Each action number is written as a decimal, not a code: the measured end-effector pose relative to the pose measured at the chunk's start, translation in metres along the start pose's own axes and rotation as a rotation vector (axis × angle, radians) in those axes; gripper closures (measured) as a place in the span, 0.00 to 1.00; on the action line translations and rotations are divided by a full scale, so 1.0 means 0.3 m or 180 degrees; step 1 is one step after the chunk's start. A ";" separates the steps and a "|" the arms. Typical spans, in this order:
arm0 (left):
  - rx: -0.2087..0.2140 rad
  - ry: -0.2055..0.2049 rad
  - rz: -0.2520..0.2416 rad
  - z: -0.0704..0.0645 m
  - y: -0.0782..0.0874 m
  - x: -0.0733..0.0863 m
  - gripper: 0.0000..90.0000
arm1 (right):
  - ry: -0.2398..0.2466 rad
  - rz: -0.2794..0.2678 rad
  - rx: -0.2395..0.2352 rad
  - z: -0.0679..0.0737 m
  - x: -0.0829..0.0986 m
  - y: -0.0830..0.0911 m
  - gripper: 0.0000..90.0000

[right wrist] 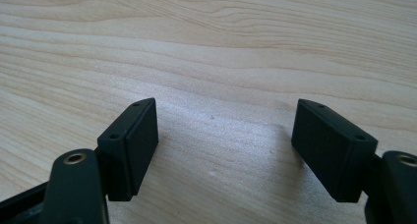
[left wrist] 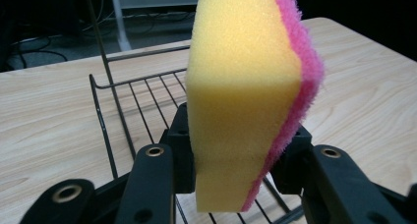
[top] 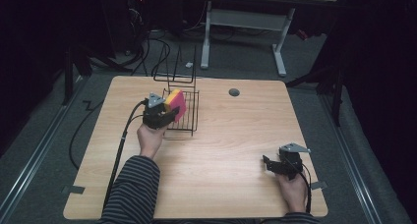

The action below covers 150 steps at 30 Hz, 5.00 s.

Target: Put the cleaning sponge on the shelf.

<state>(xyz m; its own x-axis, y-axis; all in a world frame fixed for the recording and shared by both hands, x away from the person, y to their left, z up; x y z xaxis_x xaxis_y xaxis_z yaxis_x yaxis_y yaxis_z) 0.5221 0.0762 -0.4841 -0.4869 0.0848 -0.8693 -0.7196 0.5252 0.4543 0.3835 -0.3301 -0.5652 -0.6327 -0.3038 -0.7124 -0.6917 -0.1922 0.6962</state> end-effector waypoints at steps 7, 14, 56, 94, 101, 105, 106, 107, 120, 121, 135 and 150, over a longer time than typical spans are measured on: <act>-0.0084 -0.0001 -0.0007 0.017 -0.048 0.019 0.68 | 0.0008 -0.0002 0.0001 0.000 0.000 0.000 0.29; -0.0124 0.0022 0.0047 0.033 -0.074 0.034 0.68 | 0.0004 -0.0001 0.0003 -0.001 0.000 0.000 0.29; 0.0027 0.0158 0.0248 0.031 -0.055 0.058 0.25 | -0.0003 -0.0001 0.0000 0.000 0.000 0.000 0.29; 0.0195 0.0081 0.0064 0.042 0.185 0.072 0.18 | -0.0003 0.0000 0.0002 0.000 0.000 0.000 0.29; 0.0172 0.0065 0.0032 0.034 0.203 0.078 0.18 | 0.0004 -0.0002 -0.0001 0.000 0.000 0.000 0.29; 0.0154 0.0073 0.0003 0.041 0.224 0.080 0.19 | 0.0004 -0.0002 -0.0001 0.000 0.000 0.000 0.29; 0.0146 0.0079 -0.0007 0.042 0.230 0.081 0.19 | 0.0005 -0.0002 -0.0001 0.000 0.000 0.000 0.29; 0.0145 0.0087 -0.0021 0.044 0.237 0.082 0.19 | 0.0004 -0.0002 -0.0001 0.000 0.000 0.000 0.29; 0.0100 0.0199 -0.0125 0.074 0.313 0.104 0.19 | 0.0005 -0.0002 0.0000 0.000 0.000 0.000 0.29; 0.0094 0.0202 -0.0133 0.077 0.320 0.104 0.19 | -0.0002 0.0000 0.0000 0.000 0.000 0.000 0.29; 0.0046 0.0302 -0.0232 0.110 0.390 0.129 0.19 | 0.0006 -0.0001 0.0003 -0.001 0.000 0.000 0.29; -0.0005 0.0430 -0.0319 0.146 0.445 0.160 0.20 | 0.0005 -0.0002 0.0000 0.000 0.000 0.000 0.29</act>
<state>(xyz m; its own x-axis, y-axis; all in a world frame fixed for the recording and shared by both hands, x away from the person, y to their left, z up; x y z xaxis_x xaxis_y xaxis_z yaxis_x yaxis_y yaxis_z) 0.4246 0.1875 -0.4738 -0.4748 -0.0825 -0.8762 -0.7686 0.5239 0.3671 0.3837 -0.3301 -0.5652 -0.6316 -0.3052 -0.7128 -0.6922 -0.1923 0.6956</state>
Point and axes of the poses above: each handheld gripper's, and its own axes: y roughly backward along the jaws, x roughly out of its underside, z roughly to its left, the point moved 5 cm from there along -y, roughly forward along the jaws, and after that the axes turned 6 degrees about y, right-handed, at the moved point
